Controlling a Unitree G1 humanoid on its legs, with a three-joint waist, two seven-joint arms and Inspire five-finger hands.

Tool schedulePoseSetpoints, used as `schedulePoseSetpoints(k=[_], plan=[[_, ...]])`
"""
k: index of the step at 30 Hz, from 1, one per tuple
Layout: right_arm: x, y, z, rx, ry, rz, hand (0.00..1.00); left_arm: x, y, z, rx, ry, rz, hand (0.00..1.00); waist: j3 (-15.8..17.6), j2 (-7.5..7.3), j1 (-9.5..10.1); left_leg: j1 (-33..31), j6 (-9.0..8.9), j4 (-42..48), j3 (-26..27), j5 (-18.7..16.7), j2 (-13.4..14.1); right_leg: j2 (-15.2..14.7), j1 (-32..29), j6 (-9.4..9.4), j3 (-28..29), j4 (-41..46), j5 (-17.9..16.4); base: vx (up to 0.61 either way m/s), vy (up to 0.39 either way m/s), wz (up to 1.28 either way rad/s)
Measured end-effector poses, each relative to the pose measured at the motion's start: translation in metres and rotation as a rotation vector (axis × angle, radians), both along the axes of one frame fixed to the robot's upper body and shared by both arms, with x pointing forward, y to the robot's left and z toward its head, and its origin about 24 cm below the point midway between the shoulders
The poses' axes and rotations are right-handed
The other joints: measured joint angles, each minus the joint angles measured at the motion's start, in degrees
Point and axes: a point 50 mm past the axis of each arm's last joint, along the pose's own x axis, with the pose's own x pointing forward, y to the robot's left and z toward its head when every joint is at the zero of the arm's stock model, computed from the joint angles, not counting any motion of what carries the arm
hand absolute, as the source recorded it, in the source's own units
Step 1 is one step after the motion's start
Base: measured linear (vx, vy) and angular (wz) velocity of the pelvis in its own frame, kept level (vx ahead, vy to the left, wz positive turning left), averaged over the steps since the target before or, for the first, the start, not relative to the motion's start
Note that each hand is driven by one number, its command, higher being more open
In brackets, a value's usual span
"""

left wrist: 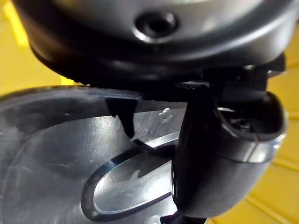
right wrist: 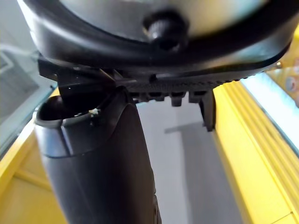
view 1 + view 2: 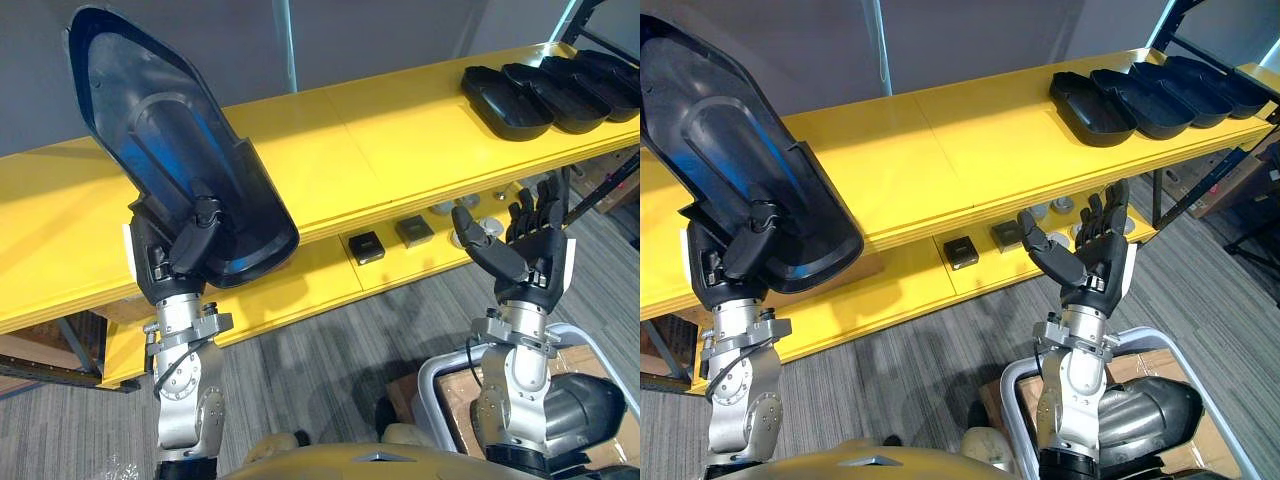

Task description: Walk over and take three plastic housings, then place them on the shelf

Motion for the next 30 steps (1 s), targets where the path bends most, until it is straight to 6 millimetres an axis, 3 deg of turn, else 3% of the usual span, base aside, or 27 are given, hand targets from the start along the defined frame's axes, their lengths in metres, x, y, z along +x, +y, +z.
schedulePoseSetpoints(k=[4, 6, 9, 10, 12, 14, 16, 17, 18, 19, 20, 21, 23, 24, 25, 28, 30], plan=[[-0.001, 0.006, -0.002, 0.007, 0.011, 0.024, 1.00, 0.001, -0.006, -0.001, -0.006, 0.010, -0.030, 0.00, -0.01, 0.05, -0.22, -0.26, -0.06, 0.96, 0.55, -0.90, 0.60, 0.59, 0.45, 0.14, 0.43, -0.88, 0.12, -0.03, -0.018, -0.09], [-0.001, 0.010, -0.002, 0.015, 0.006, 0.044, 1.00, 0.001, -0.009, -0.002, -0.011, 0.019, -0.037, 0.00, 0.37, 0.74, -0.07, -1.83, 0.14, 5.95, 1.14, -3.22, 2.58, 2.48, 0.48, -1.20, 0.93, -0.06, -0.90, -0.02, -0.040, -0.20], [-0.001, 0.022, 0.007, 0.002, -0.035, 0.116, 1.00, -0.004, -0.006, -0.010, -0.036, 0.064, 0.006, 0.00, 3.05, 0.81, -0.12, -7.99, -1.81, 23.71, 0.12, -3.69, 5.21, 3.56, 1.72, -2.71, 2.68, 2.66, -3.25, -0.01, -0.025, -0.18], [-0.001, 0.024, 0.010, -0.003, -0.048, 0.130, 1.00, -0.006, -0.005, -0.013, -0.036, 0.088, 0.007, 0.00, 3.61, 0.41, -0.03, -10.75, -1.25, 26.47, -0.03, -5.03, 5.79, 3.01, 1.88, -2.82, 2.75, 3.30, -3.96, 0.00, 0.000, 0.00], [-0.001, 0.019, 0.012, -0.012, -0.061, 0.114, 1.00, -0.008, -0.006, -0.016, -0.034, 0.104, 0.001, 0.00, 3.89, -0.03, -0.16, -12.56, -0.73, 20.87, -0.02, -5.06, 7.36, 1.28, 1.86, -2.42, 2.59, 4.10, -5.10, 0.01, 0.064, 0.09], [-0.003, 0.013, 0.013, -0.020, -0.067, 0.094, 1.00, -0.010, -0.011, -0.020, -0.035, 0.118, -0.028, 0.00, 4.32, -0.15, -0.43, -12.77, -1.75, 10.84, 0.11, -0.96, 10.00, -1.76, 2.76, -0.80, 2.44, 5.41, -6.65, 0.07, 0.210, 0.13], [-0.003, 0.009, 0.016, 0.014, -0.101, 0.100, 1.00, -0.009, -0.017, -0.019, -0.020, 0.115, -0.060, 0.00, 3.75, 1.04, -0.51, -12.46, -2.36, 5.99, -0.96, 2.08, 11.24, -3.60, 2.50, 1.62, 2.80, 7.47, -8.52, 0.11, 0.348, -0.01], [-0.002, 0.008, 0.019, 0.028, -0.125, 0.106, 1.00, -0.009, -0.019, -0.019, 0.011, 0.113, -0.070, 0.00, 3.35, 2.00, -0.42, -12.06, -3.64, 4.69, -1.26, 3.48, 11.99, -4.23, 2.30, 3.09, 3.53, 8.42, -9.49, 0.15, 0.512, -0.22], [0.000, 0.010, 0.021, 0.048, -0.143, 0.115, 1.00, -0.009, -0.019, -0.018, 0.034, 0.108, -0.092, 0.00, 3.04, 2.13, -0.13, -11.60, -5.55, 6.07, -0.20, 7.50, 10.32, -6.19, 2.49, 4.36, 4.41, 8.84, -10.37, 0.11, 0.366, -0.35], [0.001, 0.012, 0.022, 0.055, -0.150, 0.120, 1.00, -0.009, -0.020, -0.017, 0.040, 0.103, -0.104, 0.00, 3.00, 1.49, 0.10, -11.78, -5.62, 7.52, 0.04, 7.80, 9.04, -7.36, 2.53, 4.35, 5.39, 8.48, -10.44, 0.16, 0.438, -0.46], [0.003, 0.021, 0.023, 0.076, -0.155, 0.140, 1.00, -0.009, -0.020, -0.015, 0.057, 0.093, -0.122, 0.00, 2.80, -0.35, 0.17, -12.31, -4.48, 9.82, 1.89, 5.47, 6.81, -10.05, 3.08, 3.21, 6.68, 6.57, -11.07, 0.17, 0.404, -0.35], [0.004, 0.025, 0.023, 0.085, -0.154, 0.154, 1.00, -0.008, -0.019, -0.014, 0.067, 0.087, -0.129, 0.00, 2.52, -1.15, 0.07, -12.82, -3.73, 10.47, 2.54, 4.53, 5.83, -11.06, 3.02, 1.95, 7.20, 6.25, -11.72, 0.20, 0.455, -0.34], [0.006, 0.046, 0.021, 0.118, -0.151, 0.223, 1.00, -0.007, -0.017, -0.013, 0.094, 0.089, -0.136, 0.00, 2.36, -1.74, 0.60, -12.25, -2.37, 10.64, 5.45, 2.69, 6.02, -10.83, -0.31, 1.50, 3.82, 10.76, -6.46, 0.16, 0.243, -0.52], [0.007, 0.053, 0.021, 0.123, -0.151, 0.251, 1.00, -0.007, -0.016, -0.012, 0.108, 0.090, -0.140, 0.00, 2.39, -1.67, 0.23, -11.01, -1.72, 10.08, 6.45, 2.82, 6.14, -10.50, -1.03, 2.25, 2.46, 12.24, -5.00, 0.16, 0.188, -0.52], [0.007, 0.055, 0.021, 0.116, -0.146, 0.254, 1.00, -0.007, -0.016, -0.012, 0.115, 0.093, -0.143, 0.00, 2.36, -1.70, -0.02, -10.29, -1.50, 9.49, 6.81, 2.93, 6.13, -9.94, -1.11, 2.44, 2.56, 12.55, -5.10, 0.17, 0.147, -0.31], [0.007, 0.049, 0.020, 0.083, -0.140, 0.224, 1.00, 0.002, -0.016, -0.003, 0.174, 0.060, -0.163, 0.00, 2.29, -1.44, -1.59, -8.19, -0.97, 7.23, 7.27, 3.63, 6.78, -4.27, -1.65, 3.15, 2.22, 9.89, -5.61, 0.15, 0.045, -0.14], [0.007, 0.038, 0.022, 0.069, -0.146, 0.185, 1.00, 0.012, -0.019, 0.006, 0.186, 0.029, -0.180, 0.00, 1.89, -1.17, -1.59, -8.59, -1.19, 6.43, 7.40, 3.70, 6.22, -4.01, -1.48, 3.40, 1.89, 7.58, -4.54, 0.14, -0.005, -0.25]])
